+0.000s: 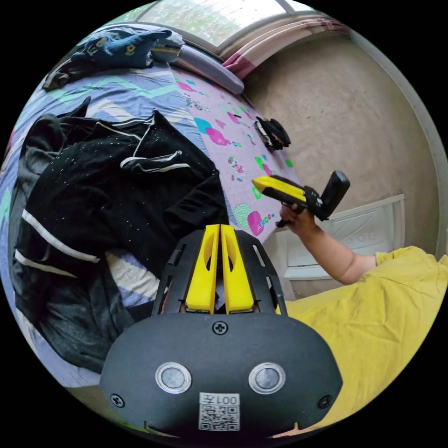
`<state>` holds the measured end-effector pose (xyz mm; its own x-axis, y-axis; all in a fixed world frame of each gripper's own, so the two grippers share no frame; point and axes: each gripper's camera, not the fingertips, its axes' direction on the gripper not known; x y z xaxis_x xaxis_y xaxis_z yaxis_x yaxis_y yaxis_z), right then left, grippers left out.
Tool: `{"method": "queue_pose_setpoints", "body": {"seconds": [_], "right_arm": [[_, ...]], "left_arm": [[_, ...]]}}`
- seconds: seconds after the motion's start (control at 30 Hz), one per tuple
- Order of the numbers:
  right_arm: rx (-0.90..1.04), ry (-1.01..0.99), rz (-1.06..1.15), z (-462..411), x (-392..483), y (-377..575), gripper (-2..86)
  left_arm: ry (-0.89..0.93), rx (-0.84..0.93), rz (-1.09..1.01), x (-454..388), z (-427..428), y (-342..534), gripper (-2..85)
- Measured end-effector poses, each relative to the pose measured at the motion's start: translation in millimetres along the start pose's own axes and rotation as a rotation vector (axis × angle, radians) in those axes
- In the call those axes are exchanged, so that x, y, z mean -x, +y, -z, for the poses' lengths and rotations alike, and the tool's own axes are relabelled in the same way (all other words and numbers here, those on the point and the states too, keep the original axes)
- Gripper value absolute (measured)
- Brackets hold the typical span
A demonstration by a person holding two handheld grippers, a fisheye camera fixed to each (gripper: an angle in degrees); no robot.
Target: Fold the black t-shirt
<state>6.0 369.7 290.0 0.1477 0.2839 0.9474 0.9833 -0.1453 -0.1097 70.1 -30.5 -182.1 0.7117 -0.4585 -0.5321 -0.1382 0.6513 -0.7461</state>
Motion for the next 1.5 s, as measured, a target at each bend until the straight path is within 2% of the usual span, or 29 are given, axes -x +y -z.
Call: {"method": "queue_pose_setpoints", "body": {"seconds": [0.17,0.47,0.57,0.67,0.73,0.83,1.0,1.1,1.17,1.27,1.33,1.4,1.5], "right_arm": [[0.118,0.001,0.088,-61.0,-16.9,-69.8,6.1],[0.366,0.072,0.19,-171.7,-33.5,-162.2,11.8],[0.478,0.108,0.27,-204.8,-29.1,-181.1,9.3],[0.543,0.307,0.336,-217.1,-29.5,-193.9,2.7],[0.474,0.299,0.259,-196.1,-45.4,-206.7,1.9],[0.321,0.331,-0.016,-136.8,-103.1,-216.6,1.4],[0.209,0.423,-0.649,-47.0,-233.9,-179.3,2.0],[0.095,0.418,-0.772,-13.7,-264.5,-166.8,3.2],[0.045,0.371,-0.71,-7.0,-273.0,-177.2,3.9],[0.037,0.129,-0.474,-20.5,-285.5,-214.7,5.3],[0.095,0.033,-0.32,-38.6,-291.2,-243.3,6.3],[0.222,-0.046,-0.121,-70.0,-296.6,-277.7,7.2],[0.384,-0.126,0.064,-109.0,-305.1,-305.8,7.9]], "left_arm": [[-0.19,0.033,-0.076,8.2,48.8,-11.4,2.2],[-0.31,-0.017,0.002,72.2,143.3,-37.3,7.0],[-0.307,-0.008,0.002,85.5,164.7,-49.0,7.1],[-0.298,-0.011,-0.025,89.1,180.2,-58.8,6.7],[-0.295,-0.025,-0.046,88.6,189.0,-63.3,6.4],[-0.29,-0.054,-0.064,88.8,202.7,-70.1,6.2],[-0.282,-0.075,-0.071,94.4,216.8,-85.9,6.2],[-0.301,-0.076,-0.086,96.1,220.6,-97.8,6.3],[-0.347,-0.064,-0.115,95.2,220.9,-109.3,6.5],[-0.406,-0.028,-0.179,94.4,214.7,-126.2,6.9],[-0.423,-0.006,-0.242,93.8,209.1,-135.2,7.1],[-0.419,0.014,-0.299,94.1,204.1,-143.3,7.3],[-0.389,0.072,-0.319,103.1,195.4,-158.4,7.4]]}}
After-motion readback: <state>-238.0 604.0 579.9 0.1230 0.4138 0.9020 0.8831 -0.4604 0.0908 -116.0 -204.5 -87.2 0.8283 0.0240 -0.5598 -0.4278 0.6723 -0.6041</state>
